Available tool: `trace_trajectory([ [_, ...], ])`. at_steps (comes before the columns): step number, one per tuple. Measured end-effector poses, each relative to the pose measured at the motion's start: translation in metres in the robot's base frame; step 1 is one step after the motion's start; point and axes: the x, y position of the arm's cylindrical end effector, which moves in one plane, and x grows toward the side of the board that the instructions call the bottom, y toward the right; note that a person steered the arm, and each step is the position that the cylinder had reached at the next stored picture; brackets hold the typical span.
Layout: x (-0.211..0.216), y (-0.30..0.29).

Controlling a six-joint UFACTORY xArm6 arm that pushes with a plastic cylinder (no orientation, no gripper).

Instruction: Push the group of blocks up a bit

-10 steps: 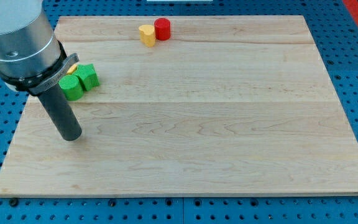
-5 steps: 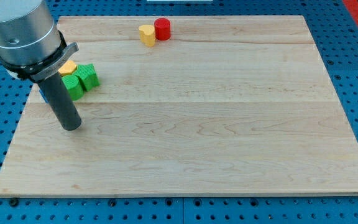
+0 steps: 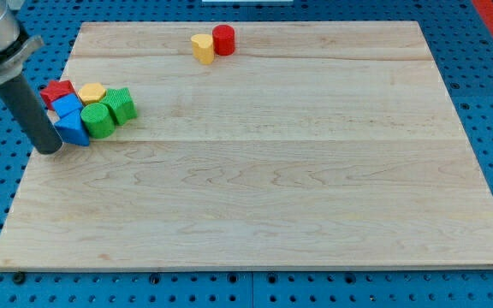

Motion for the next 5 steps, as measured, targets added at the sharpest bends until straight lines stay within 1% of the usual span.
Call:
trace_trajectory([
  [1,-0.001,0.031],
  [3,-0.040,0.058],
  [5,-0.040,0.155],
])
